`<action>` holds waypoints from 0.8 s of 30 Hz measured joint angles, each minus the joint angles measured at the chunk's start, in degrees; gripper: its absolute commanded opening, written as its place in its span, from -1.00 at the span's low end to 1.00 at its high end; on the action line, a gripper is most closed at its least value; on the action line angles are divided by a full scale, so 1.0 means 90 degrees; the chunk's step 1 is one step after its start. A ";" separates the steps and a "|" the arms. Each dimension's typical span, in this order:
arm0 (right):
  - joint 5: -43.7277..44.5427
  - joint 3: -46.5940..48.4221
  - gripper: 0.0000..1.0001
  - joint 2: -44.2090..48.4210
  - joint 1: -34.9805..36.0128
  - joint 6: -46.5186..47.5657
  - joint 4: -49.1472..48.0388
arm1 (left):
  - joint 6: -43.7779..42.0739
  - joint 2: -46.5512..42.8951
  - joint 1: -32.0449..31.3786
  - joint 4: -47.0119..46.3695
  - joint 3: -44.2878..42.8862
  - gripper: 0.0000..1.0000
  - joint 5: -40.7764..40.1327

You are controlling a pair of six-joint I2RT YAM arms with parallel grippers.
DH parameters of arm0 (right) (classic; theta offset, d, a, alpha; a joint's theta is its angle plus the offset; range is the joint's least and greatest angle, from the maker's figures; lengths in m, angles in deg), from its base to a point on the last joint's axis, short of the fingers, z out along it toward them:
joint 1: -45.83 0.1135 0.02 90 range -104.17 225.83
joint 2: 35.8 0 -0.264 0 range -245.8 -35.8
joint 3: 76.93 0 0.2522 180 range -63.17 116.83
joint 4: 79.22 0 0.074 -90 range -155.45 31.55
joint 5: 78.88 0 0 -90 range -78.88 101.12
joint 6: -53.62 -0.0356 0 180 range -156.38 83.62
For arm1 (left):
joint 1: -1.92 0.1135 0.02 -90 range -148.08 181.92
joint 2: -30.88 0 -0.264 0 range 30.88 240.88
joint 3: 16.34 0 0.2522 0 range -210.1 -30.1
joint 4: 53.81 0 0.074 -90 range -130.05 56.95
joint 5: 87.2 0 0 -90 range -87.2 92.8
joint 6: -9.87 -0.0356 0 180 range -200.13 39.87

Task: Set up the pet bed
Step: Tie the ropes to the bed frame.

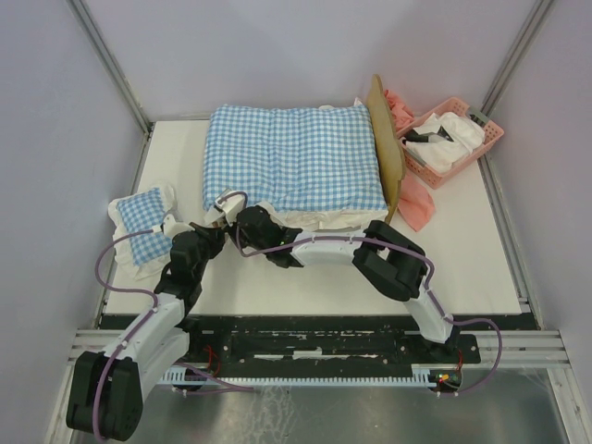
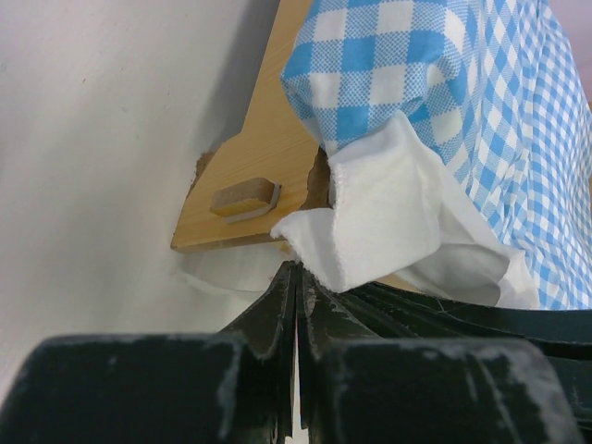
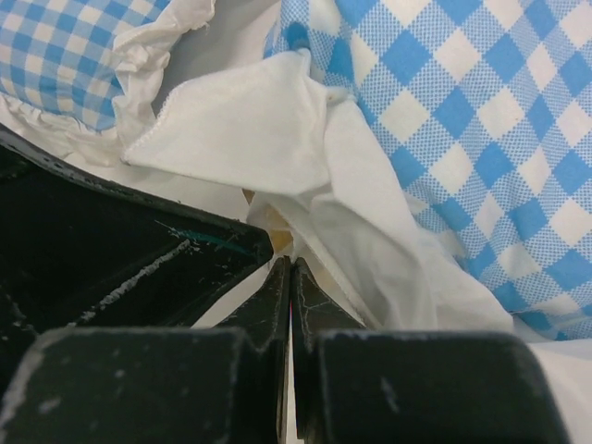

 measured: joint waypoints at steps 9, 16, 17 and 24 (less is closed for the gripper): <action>-0.0763 -0.0359 -0.96 0.0000 -0.0306 0.0806 -0.0219 | 0.0000 -0.0024 0.0000 0.0029 0.0007 -0.95 0.0000; -0.1455 -0.0359 -0.97 0.0000 -0.0321 0.1387 -0.0226 | 0.0000 -0.0024 0.0000 0.0073 0.0007 -0.95 0.0007; -0.1554 -0.0359 -0.96 0.0000 -0.0321 0.1455 -0.0223 | 0.0000 -0.0024 0.0000 0.0073 0.0007 -0.95 0.0007; -0.2081 -0.0359 -0.96 0.0000 -0.0321 0.1979 -0.0301 | 0.0000 -0.0024 0.0000 0.0075 0.0007 -0.95 0.0029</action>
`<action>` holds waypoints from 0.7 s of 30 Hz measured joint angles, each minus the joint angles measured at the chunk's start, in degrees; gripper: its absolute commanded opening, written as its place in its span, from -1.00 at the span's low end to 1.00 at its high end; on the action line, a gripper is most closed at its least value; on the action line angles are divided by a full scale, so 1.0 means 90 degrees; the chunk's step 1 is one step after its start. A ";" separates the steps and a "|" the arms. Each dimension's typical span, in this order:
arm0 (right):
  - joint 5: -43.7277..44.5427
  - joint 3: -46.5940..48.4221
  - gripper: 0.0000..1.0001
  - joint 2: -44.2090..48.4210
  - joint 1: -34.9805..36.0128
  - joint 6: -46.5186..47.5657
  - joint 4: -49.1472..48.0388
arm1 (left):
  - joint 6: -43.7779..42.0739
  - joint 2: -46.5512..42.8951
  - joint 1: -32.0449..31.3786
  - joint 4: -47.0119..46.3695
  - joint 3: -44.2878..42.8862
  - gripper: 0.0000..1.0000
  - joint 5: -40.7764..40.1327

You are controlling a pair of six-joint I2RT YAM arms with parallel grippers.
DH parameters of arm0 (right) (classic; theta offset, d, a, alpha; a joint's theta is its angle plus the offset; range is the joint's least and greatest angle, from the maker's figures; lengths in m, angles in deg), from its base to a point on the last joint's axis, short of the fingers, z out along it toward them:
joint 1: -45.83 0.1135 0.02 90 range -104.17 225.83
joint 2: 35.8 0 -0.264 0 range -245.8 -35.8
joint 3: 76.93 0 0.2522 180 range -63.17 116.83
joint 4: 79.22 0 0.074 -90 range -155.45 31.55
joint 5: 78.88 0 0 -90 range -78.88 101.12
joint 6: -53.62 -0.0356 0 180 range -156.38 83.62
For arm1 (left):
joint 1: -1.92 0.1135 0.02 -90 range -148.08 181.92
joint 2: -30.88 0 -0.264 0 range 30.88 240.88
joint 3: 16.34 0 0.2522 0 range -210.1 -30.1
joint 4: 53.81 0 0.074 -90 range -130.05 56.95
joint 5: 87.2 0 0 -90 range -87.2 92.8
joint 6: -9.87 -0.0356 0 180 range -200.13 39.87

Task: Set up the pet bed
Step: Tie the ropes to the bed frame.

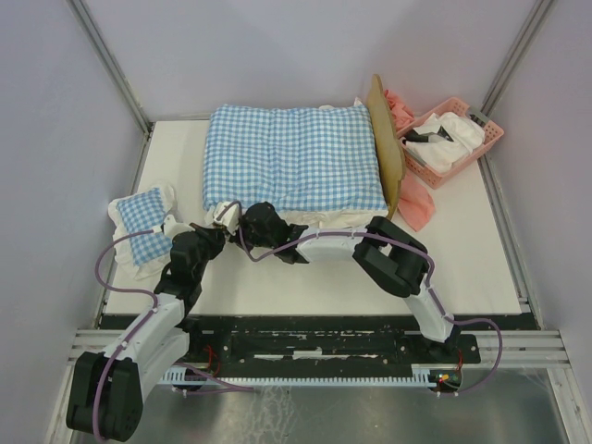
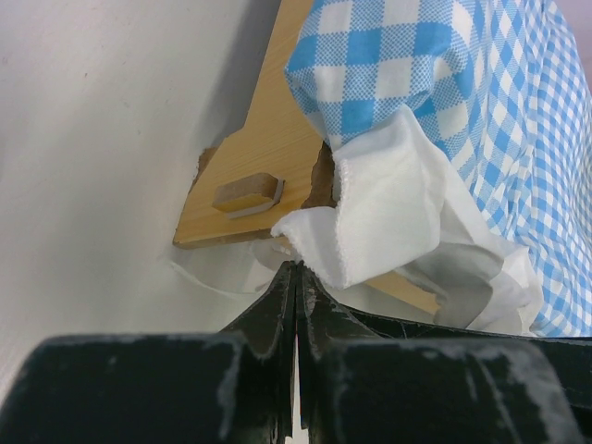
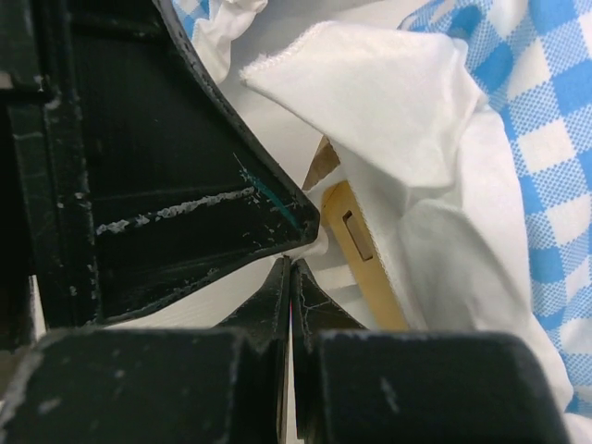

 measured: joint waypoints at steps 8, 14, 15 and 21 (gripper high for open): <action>-0.0083 0.0000 -0.96 -0.0109 -0.0083 0.0476 -0.0109 | 0.0000 0.0000 0.0000 0.0002 0.0000 -0.95 0.0002; -0.0131 0.0000 -0.96 -0.0189 -0.0219 0.0840 -0.0090 | 0.0000 -0.0019 0.0000 0.0061 0.0000 -0.95 0.0002; -0.0148 0.0000 -0.96 -0.0192 -0.0236 0.0899 -0.0083 | 0.0000 -0.0036 0.0000 0.0095 0.0000 -0.95 0.0002; -0.0231 0.0000 -0.96 -0.0192 -0.0282 0.1355 0.0010 | 0.0000 -0.0165 0.0000 0.0257 0.0000 -0.95 0.0002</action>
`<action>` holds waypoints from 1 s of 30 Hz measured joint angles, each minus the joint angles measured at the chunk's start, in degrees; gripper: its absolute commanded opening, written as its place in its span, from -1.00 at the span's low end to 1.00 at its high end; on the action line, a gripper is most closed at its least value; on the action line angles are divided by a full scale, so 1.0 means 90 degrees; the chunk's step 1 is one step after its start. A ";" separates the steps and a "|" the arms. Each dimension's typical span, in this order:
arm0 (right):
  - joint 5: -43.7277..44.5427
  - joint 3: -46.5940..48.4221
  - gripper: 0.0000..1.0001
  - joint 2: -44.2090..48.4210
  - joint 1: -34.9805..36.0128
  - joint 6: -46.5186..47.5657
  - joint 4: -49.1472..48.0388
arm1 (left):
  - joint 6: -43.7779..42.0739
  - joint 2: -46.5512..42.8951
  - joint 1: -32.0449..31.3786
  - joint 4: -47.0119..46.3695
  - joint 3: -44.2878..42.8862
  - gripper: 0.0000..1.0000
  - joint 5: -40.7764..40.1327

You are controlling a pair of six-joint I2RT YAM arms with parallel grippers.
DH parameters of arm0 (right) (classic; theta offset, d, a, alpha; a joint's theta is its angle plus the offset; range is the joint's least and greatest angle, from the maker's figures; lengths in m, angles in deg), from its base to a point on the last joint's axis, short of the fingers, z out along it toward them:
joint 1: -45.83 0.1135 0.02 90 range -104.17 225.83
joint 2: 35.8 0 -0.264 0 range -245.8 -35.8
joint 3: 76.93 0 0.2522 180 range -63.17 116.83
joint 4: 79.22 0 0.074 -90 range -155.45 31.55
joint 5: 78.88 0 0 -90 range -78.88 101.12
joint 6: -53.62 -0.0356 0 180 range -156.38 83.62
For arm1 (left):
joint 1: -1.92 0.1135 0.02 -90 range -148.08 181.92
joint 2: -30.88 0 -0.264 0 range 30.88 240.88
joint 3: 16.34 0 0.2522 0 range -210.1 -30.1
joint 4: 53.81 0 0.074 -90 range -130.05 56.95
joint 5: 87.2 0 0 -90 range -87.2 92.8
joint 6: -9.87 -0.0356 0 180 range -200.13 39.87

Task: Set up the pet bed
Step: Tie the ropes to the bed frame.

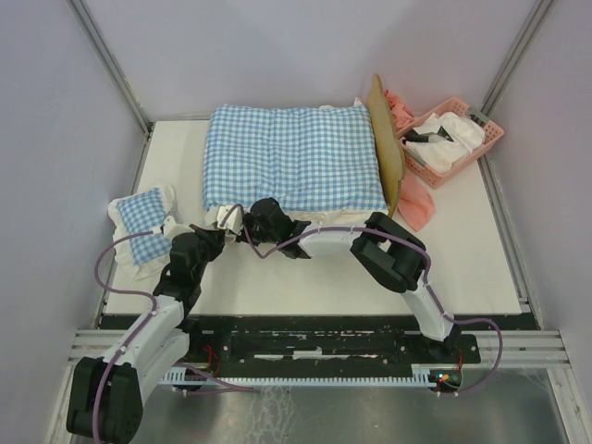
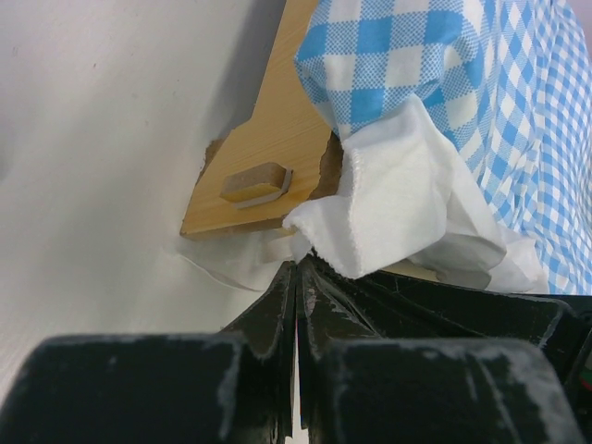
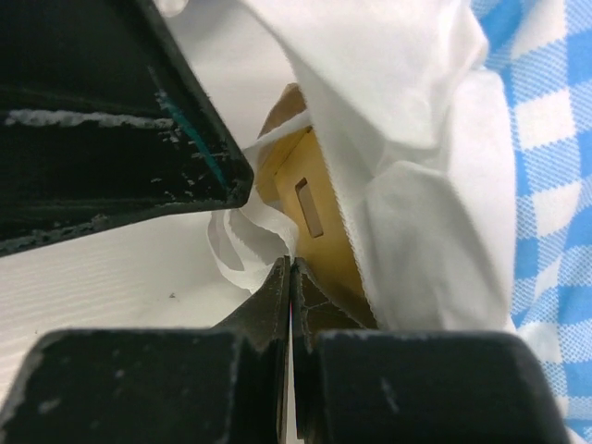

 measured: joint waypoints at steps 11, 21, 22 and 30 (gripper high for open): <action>-0.0505 0.0000 -0.96 0.0000 0.0000 0.0833 0.0046 | 0.0000 -0.0073 0.0000 0.0056 0.0000 -0.95 0.0000; -0.0682 0.0119 -0.96 -0.0015 0.0000 0.0821 0.0124 | 0.0007 -0.0083 0.0000 0.0073 0.0000 -0.85 0.0000; -0.0695 0.0158 -0.96 -0.0017 0.0000 0.0811 0.0124 | 0.0007 -0.0083 0.0000 0.0073 0.0000 -0.81 0.0000; -0.0831 0.0301 -0.96 -0.0024 0.0000 0.0792 0.0117 | 0.0083 -0.0199 0.0000 0.0457 -0.0036 -0.34 -0.0012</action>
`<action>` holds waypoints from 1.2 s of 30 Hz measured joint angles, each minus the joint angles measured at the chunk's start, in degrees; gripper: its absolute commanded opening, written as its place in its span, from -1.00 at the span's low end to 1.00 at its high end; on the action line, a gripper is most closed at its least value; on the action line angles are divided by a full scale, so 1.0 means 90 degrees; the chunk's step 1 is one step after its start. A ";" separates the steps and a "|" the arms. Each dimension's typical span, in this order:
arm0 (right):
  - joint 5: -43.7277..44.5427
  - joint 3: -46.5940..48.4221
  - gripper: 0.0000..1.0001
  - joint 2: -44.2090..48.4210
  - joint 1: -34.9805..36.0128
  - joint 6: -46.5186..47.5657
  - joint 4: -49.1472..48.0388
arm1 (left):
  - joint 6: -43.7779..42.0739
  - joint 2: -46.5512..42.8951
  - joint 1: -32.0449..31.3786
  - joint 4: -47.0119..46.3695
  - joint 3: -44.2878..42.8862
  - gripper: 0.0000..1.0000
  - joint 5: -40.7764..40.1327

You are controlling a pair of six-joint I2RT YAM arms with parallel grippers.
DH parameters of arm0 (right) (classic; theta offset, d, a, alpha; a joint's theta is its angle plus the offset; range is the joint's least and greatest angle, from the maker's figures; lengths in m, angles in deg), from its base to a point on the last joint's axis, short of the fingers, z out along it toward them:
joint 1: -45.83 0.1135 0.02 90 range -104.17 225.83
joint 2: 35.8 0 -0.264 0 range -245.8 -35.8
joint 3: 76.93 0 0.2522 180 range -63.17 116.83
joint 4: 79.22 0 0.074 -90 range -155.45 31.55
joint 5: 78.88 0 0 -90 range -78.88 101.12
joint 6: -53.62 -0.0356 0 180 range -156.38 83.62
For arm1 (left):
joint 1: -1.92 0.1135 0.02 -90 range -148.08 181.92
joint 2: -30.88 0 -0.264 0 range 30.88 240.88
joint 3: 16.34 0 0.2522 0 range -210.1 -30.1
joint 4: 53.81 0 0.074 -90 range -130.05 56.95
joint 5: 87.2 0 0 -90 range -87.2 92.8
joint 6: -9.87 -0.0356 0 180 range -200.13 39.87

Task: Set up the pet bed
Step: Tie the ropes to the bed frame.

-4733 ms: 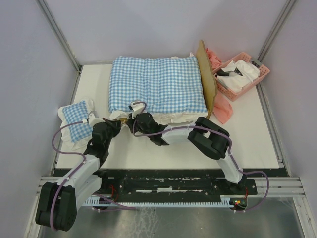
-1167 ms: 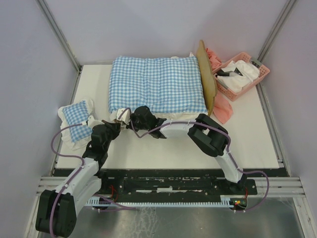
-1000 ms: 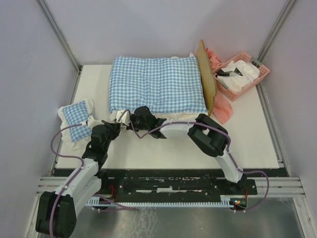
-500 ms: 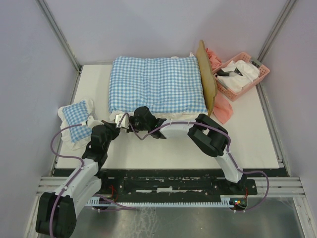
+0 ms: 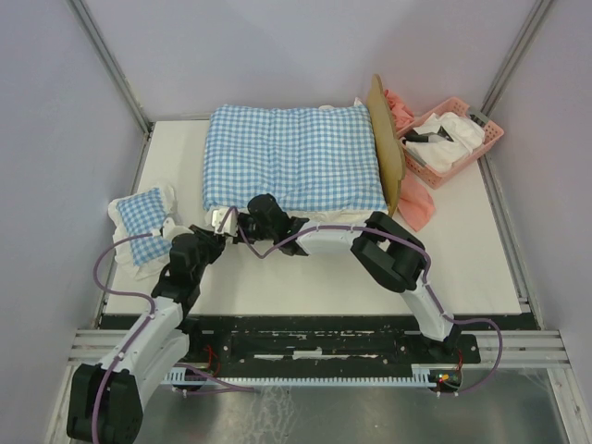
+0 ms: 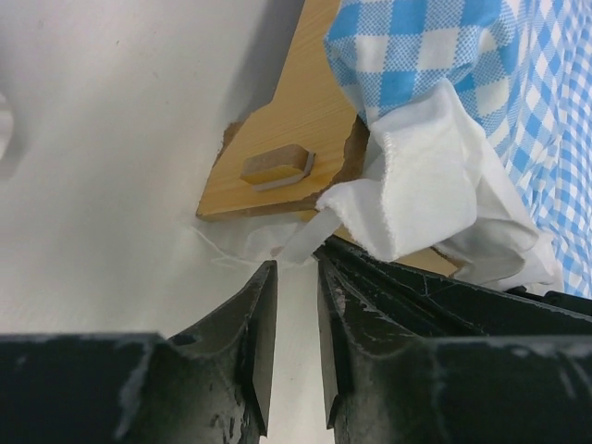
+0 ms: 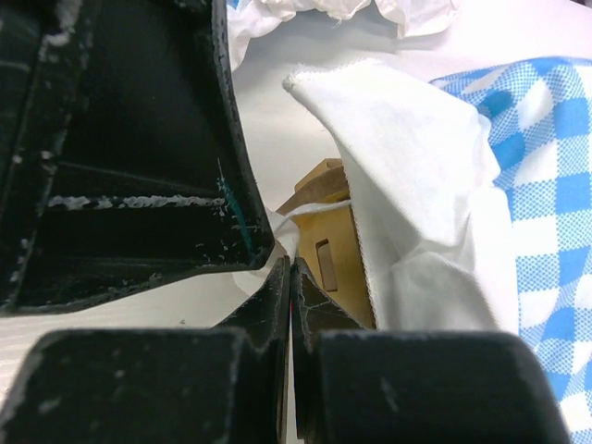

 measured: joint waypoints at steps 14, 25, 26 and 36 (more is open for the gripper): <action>-0.0109 0.0350 -0.96 -0.0389 0.0000 0.0012 0.0262 | 0.1566 -0.0959 0.0002 0.1926 -0.0466 -0.06 -0.1185; -0.0117 0.0352 -0.96 -0.0389 0.0000 0.0032 0.0291 | 0.2727 0.0163 0.0090 0.1477 -0.0461 0.04 -0.0908; -0.0117 0.0359 -0.96 -0.0389 0.0000 0.0032 0.0304 | 0.2747 0.0216 0.0104 0.1433 -0.0461 0.05 -0.0894; -0.0138 0.0362 -0.96 -0.0389 0.0000 0.0032 0.0333 | 0.2878 0.0789 0.0250 0.0857 -0.0461 -0.01 -0.0865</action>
